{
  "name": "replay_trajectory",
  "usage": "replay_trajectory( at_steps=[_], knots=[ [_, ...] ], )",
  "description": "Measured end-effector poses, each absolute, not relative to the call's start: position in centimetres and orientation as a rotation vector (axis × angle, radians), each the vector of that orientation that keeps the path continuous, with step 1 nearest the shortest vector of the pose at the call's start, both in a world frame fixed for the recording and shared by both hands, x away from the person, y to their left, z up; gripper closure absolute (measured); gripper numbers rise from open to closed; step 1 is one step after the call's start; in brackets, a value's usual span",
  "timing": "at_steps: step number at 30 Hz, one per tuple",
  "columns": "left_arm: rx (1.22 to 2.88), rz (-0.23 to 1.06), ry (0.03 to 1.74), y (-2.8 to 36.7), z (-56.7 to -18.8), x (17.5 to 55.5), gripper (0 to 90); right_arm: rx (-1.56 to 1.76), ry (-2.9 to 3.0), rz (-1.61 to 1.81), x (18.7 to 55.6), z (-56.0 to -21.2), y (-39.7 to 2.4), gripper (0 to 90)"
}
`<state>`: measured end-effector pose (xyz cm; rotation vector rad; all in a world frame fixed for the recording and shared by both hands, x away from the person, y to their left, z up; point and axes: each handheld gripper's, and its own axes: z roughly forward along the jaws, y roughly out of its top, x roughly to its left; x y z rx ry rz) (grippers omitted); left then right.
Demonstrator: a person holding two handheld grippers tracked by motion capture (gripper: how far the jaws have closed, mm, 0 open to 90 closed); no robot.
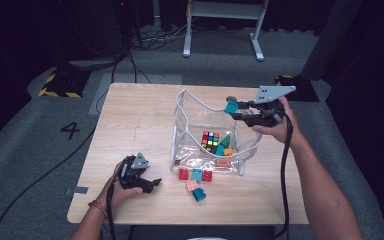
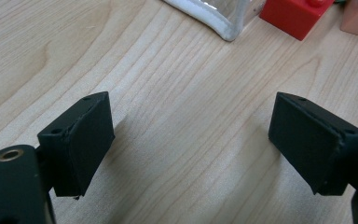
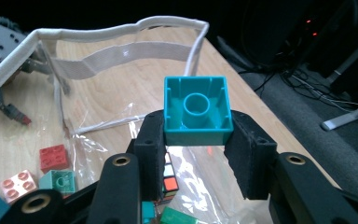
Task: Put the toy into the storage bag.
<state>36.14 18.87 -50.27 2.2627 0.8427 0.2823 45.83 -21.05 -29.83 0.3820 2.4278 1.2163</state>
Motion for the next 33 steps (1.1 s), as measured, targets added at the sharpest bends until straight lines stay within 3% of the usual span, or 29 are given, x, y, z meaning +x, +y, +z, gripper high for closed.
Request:
replay_trajectory(
  at_steps=[19, 33],
  knots=[
    [2.263, 0.282, 0.843, 18.9, -50.3, 36.1, 14.1, 0.246, 2.625, 0.968, 47.5, -31.3, -15.0, 59.4],
    [2.263, 0.281, 0.842, 18.9, -50.3, 36.1, 14.1, 0.229, 2.793, 0.663, 48.7, -33.3, -13.6, 59.4]
  ],
)
